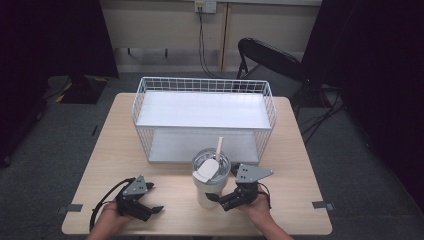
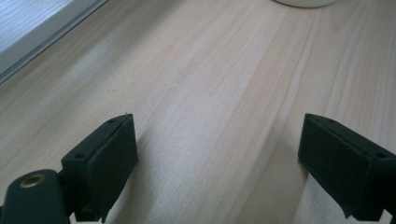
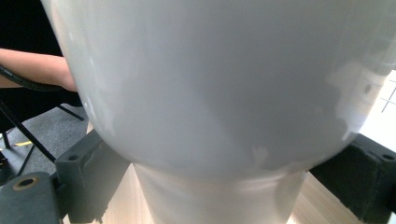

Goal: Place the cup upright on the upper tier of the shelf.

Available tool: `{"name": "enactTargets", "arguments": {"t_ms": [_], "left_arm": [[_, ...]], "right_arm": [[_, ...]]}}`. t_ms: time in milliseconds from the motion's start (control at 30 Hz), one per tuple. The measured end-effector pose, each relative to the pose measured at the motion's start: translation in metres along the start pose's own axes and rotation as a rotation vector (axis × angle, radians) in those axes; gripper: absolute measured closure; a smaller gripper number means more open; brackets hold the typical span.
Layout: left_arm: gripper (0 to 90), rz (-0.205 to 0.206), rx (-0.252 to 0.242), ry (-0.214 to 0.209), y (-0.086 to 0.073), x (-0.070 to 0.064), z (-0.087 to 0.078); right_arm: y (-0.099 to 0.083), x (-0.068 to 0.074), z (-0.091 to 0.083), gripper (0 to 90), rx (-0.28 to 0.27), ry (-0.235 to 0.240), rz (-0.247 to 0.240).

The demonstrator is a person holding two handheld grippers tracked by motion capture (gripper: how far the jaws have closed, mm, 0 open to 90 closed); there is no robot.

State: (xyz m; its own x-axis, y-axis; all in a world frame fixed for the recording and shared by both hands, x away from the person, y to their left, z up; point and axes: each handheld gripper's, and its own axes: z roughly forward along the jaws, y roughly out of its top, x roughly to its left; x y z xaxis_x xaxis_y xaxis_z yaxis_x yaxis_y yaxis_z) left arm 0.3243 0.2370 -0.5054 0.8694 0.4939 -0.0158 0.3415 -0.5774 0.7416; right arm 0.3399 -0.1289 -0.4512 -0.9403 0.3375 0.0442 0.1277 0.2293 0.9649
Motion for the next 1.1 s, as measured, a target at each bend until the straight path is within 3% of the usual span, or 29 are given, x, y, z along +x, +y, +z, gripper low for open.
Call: {"name": "enactTargets", "arguments": {"t_ms": [500,633,833,1100], "left_arm": [[11.2,0.000,0.000,0.000,0.000,0.000,0.000],[11.2,0.000,-0.001,0.000,0.000,0.000,0.000],[11.3,0.003,0.002,0.001,0.000,0.000,0.000],[11.3,0.003,0.002,0.002,0.000,0.000,0.000]], "right_arm": [[0.000,-0.004,0.007,8.1,-0.006,0.014,0.016],[0.002,-0.005,0.008,8.0,0.007,0.016,0.015],[0.002,-0.008,0.011,6.8,0.030,0.056,0.025],[0.002,-0.008,0.014,6.7,0.066,0.062,0.013]]}}
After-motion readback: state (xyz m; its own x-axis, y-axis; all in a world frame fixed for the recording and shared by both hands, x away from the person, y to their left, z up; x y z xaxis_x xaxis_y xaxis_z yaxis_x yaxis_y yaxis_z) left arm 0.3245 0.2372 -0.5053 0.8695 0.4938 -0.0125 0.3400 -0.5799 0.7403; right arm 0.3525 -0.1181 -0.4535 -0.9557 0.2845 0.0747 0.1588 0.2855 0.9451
